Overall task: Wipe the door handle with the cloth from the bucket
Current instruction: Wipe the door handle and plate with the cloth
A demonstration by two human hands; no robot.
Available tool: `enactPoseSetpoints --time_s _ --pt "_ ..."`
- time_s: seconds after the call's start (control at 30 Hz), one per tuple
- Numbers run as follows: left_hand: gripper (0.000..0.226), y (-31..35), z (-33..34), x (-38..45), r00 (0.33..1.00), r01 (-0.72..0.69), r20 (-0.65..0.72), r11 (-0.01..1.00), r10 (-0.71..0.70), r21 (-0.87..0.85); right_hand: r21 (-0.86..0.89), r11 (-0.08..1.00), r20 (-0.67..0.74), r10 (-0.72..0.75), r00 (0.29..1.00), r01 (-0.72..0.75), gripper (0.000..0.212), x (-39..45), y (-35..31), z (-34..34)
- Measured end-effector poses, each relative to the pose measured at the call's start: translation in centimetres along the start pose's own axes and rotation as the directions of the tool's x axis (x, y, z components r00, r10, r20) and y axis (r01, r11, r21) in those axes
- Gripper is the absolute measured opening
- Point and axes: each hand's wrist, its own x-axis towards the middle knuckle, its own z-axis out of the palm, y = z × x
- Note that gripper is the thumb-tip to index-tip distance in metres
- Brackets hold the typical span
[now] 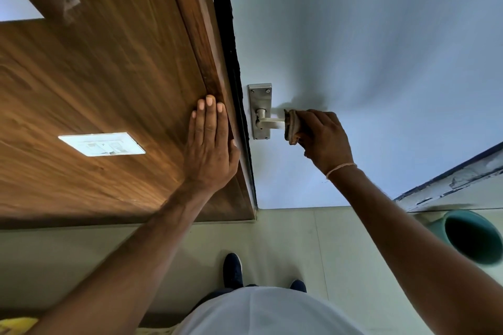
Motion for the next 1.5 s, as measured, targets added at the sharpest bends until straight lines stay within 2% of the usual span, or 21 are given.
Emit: enactPoseSetpoints --time_s 0.07,0.1,0.13,0.2,0.27,0.3,0.33,0.4,0.43,0.5,0.57,0.63,0.77,0.9,1.03,1.1,1.17,1.23,1.3,1.37,1.5 --pt "0.092 0.0 -0.1 0.0 1.0 -0.001 0.014 1.0 0.001 -0.008 0.178 0.973 0.065 0.139 0.988 -0.149 0.049 -0.1 -0.2 -0.1" --pt "0.092 0.1 -0.2 0.0 1.0 0.0 0.018 1.0 0.001 -0.009 0.323 0.903 0.114 0.259 0.959 -0.283 0.048 -0.1 -0.6 -0.3" --pt "0.092 0.2 -0.2 0.0 1.0 0.001 0.02 1.0 0.0 -0.01 0.478 0.772 0.172 0.385 0.907 -0.419 0.047 -0.2 -1.1 -0.4" --pt "0.091 0.3 -0.4 -0.1 1.0 0.002 0.017 1.0 -0.001 -0.013 0.677 0.516 0.234 0.526 0.818 -0.525 0.045 -0.8 -2.1 -0.6" --pt "0.09 0.4 -0.5 0.0 1.0 0.002 0.013 1.0 -0.001 -0.018 0.789 0.358 0.229 0.585 0.778 -0.5 0.043 -1.5 -2.7 -0.1" --pt "0.091 0.4 -0.5 0.0 1.0 0.001 0.009 1.0 -0.001 -0.02 0.855 0.21 0.268 0.604 0.751 -0.474 0.041 -1.8 -2.8 0.4" --pt "0.091 0.4 -0.4 0.1 1.0 0.0 0.007 1.0 0.0 -0.024 0.895 0.016 0.344 0.611 0.713 -0.445 0.039 -1.9 -3.0 0.9" --pt "0.091 0.5 -0.3 0.1 1.0 0.002 0.011 1.0 -0.002 -0.027 0.857 -0.326 0.515 0.565 0.645 -0.4 0.038 -1.8 -3.6 1.7" --pt "0.091 0.5 -0.3 0.1 1.0 0.007 0.019 1.0 -0.007 -0.024 0.814 -0.448 0.575 0.531 0.623 -0.369 0.041 -1.6 -3.9 2.0" --pt "0.091 0.6 -0.3 0.1 0.999 0.021 0.031 1.0 -0.02 -0.017 0.739 -0.594 0.642 0.478 0.6 -0.317 0.048 -0.9 -4.8 2.4" --pt "0.09 0.7 -0.2 0.1 0.999 0.029 0.042 0.999 -0.028 -0.023 0.701 -0.641 0.683 0.476 0.553 -0.313 0.045 0.0 -5.8 2.9" --pt "0.088 0.8 -0.2 0.0 0.999 0.034 0.04 0.999 -0.033 -0.024 0.695 -0.627 0.705 0.5 0.502 -0.352 0.038 0.2 -6.2 3.2" --pt "0.087 0.9 -0.1 0.1 0.999 0.032 0.042 0.999 -0.031 -0.025 0.718 -0.654 0.671 0.557 0.489 -0.24 0.042 -0.4 -3.8 2.3" --pt "0.085 1.1 -0.1 0.2 0.999 0.037 0.031 0.999 -0.037 -0.023 0.701 -0.68 0.668 0.521 0.532 -0.214 0.048 0.4 -6.2 3.1" --pt "0.086 0.9 -0.1 0.2 0.999 0.033 0.039 0.999 -0.032 -0.037 0.671 -0.696 0.728 0.554 0.403 -0.256 0.052 1.2 -8.7 4.8" --pt "0.084 0.6 -0.1 0.1 0.999 0.019 0.036 0.999 -0.018 -0.035 0.656 -0.722 0.73 0.533 0.429 -0.219 0.055 0.8 -6.9 4.3" --pt "0.084 0.4 -0.2 0.0 0.999 0.006 0.034 1.0 -0.005 -0.014 0.64 -0.747 0.718 0.496 0.488 -0.182 0.049 0.8 -5.6 3.7" --pt "0.085 0.4 -0.2 0.1 0.999 0.007 0.032 1.0 -0.007 -0.001 0.658 -0.717 0.701 0.47 0.536 -0.232 0.043 1.2 -6.9 3.6" --pt "0.085 0.5 -0.2 0.2 0.999 0.011 0.031 1.0 -0.011 0.003 0.678 -0.655 0.71 0.468 0.526 -0.333 0.028 1.5 -9.1 4.4" --pt "0.085 0.5 -0.2 0.1 0.999 0.013 0.035 1.0 -0.013 0.001 0.681 -0.625 0.721 0.481 0.498 -0.382 0.028 1.3 -9.7 4.8" --pt "0.087 0.2 -0.1 0.0 1.0 -0.011 0.018 1.0 0.011 0.001 0.723 -0.635 0.664 0.53 0.527 -0.273 0.039 0.5 -5.5 3.9"
